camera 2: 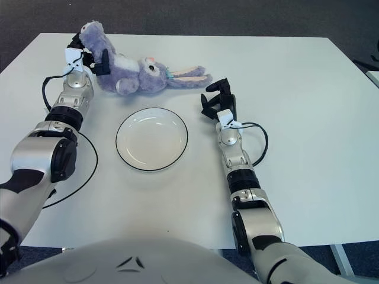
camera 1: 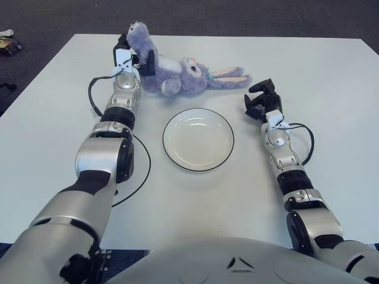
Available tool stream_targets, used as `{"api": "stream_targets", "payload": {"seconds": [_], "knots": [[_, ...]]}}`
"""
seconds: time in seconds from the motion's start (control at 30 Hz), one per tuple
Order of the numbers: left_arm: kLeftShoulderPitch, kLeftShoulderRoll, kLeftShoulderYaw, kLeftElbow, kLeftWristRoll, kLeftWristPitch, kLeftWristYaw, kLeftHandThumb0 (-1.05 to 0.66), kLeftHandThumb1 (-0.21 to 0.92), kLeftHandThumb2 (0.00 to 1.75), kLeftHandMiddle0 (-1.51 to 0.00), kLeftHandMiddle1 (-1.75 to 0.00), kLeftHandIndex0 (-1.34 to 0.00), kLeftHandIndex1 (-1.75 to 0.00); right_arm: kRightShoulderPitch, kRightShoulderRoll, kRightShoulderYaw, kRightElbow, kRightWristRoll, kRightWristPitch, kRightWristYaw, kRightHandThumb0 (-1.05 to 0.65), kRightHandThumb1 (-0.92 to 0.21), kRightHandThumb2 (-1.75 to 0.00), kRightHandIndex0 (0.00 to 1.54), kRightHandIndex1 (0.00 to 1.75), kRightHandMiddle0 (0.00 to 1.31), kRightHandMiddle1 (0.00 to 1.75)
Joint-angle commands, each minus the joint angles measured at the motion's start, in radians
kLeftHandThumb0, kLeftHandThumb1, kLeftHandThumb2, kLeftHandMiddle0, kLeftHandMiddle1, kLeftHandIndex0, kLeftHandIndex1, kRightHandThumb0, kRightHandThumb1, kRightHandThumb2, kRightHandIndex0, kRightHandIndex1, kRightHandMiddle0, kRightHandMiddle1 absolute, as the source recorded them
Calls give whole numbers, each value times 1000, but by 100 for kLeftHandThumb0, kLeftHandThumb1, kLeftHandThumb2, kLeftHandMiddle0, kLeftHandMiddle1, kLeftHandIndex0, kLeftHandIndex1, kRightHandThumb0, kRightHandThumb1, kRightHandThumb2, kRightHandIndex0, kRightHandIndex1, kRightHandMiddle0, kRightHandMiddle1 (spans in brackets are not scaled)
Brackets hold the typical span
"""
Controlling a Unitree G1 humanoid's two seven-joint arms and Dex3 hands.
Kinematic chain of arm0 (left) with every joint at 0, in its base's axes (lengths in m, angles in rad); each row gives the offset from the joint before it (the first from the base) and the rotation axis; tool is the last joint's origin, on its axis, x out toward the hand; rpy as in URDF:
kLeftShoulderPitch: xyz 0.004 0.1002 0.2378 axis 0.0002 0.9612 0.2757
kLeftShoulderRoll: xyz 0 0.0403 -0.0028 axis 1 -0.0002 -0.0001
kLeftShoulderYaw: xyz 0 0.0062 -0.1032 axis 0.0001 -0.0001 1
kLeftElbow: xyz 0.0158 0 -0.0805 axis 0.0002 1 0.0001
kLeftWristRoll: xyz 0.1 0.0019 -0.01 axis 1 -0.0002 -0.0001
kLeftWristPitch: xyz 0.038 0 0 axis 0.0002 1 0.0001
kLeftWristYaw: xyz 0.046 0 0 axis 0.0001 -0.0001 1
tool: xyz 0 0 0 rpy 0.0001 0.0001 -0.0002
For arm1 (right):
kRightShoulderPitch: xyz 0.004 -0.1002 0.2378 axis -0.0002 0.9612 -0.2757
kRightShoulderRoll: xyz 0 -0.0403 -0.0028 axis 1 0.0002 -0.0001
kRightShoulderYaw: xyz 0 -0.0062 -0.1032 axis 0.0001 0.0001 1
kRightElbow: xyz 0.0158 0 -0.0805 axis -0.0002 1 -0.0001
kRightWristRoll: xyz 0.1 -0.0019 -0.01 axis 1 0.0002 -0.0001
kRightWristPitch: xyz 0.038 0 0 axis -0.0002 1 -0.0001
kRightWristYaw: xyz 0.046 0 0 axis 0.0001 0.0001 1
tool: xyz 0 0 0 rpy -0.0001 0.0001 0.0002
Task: Put the doll into the plate.
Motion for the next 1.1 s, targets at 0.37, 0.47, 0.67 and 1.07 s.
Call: {"api": "stream_targets", "payload": {"seconds": [0.37, 0.47, 0.67, 1.07], "knots": [[70, -34, 35, -93, -77, -102, -133, 0, 5, 159, -83, -166, -59, -175, 54, -6, 5, 51, -18, 19, 0, -1, -63, -90, 47, 161, 17, 174], [92, -44, 39, -126, -90, -112, -151, 0, 6, 159, -82, -166, -59, -175, 55, -6, 3, 49, -16, 18, -1, -1, -64, -90, 47, 160, 17, 175], [185, -92, 34, -298, -114, -86, -162, 0, 6, 159, -81, -168, -59, -175, 63, -5, -2, 12, -13, 29, -6, -1, -64, -89, 46, 161, 16, 174], [284, -148, 16, -427, -94, -79, -140, 0, 7, 157, -82, -165, -58, -175, 99, 9, -9, -181, -24, 78, -39, -1, -64, -90, 45, 164, 16, 173]]}}
